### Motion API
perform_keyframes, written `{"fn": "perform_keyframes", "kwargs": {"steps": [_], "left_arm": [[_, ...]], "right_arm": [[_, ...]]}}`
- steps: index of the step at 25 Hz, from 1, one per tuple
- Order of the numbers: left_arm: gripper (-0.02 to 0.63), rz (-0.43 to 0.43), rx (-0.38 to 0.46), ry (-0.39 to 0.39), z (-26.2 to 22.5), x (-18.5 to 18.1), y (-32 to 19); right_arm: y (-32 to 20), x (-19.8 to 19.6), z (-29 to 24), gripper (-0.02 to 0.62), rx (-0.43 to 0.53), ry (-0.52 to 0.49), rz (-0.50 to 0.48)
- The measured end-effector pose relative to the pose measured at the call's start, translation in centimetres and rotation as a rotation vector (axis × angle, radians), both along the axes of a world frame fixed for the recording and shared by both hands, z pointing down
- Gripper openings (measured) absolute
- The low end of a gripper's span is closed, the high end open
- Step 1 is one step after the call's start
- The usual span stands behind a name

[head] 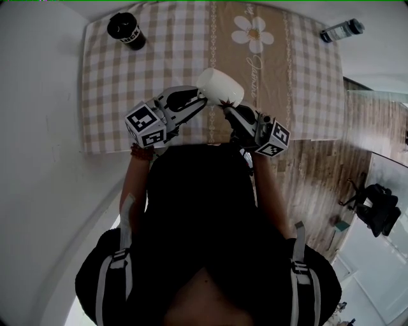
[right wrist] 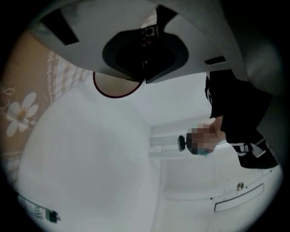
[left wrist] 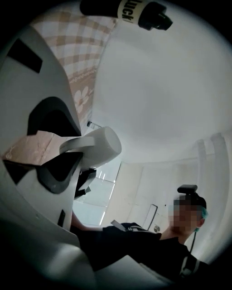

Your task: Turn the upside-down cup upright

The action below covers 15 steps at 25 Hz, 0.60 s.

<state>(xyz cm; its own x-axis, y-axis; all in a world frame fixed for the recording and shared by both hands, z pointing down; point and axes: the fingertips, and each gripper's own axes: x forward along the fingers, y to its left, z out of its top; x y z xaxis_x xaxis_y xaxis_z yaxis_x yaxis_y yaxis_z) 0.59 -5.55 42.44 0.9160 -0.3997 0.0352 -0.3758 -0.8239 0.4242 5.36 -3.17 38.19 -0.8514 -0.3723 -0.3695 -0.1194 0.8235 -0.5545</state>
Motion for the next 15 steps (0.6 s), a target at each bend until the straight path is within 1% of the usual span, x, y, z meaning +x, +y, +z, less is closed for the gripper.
{"fn": "perform_keyframes", "kwargs": {"steps": [1, 3, 4, 6, 9, 11, 13, 15], "left_arm": [[0.121, -0.033, -0.011, -0.021, 0.5, -0.2, -0.4], [0.121, -0.089, -0.044, -0.035, 1.4, -0.4, -1.0], [0.105, -0.107, -0.057, -0.037, 1.8, -0.4, -1.0], [0.091, -0.13, -0.071, -0.053, 2.4, -0.3, -1.0], [0.091, -0.154, -0.079, -0.116, 3.3, -0.2, -0.8], [0.094, -0.173, -0.072, -0.155, 3.6, -0.1, -0.8], [0.09, -0.203, -0.081, -0.166, 3.6, -0.3, -1.0], [0.075, -0.242, -0.106, -0.152, 3.4, -0.6, -1.3]], "right_arm": [[-0.2, -0.1, 0.2, 0.023, 0.005, 0.037, 0.023], [-0.4, -0.5, 0.7, 0.023, 0.015, 0.103, 0.057], [-0.4, -0.8, 0.9, 0.024, 0.019, 0.129, 0.065], [-0.4, -1.2, 1.2, 0.025, 0.027, 0.171, 0.068], [0.1, -1.8, 1.6, 0.025, 0.07, 0.249, 0.061], [0.4, -2.2, 1.4, 0.026, 0.103, 0.282, 0.062], [0.4, -2.7, 1.2, 0.025, 0.13, 0.306, 0.073], [0.5, -3.1, 1.0, 0.025, 0.164, 0.332, 0.083]]}}
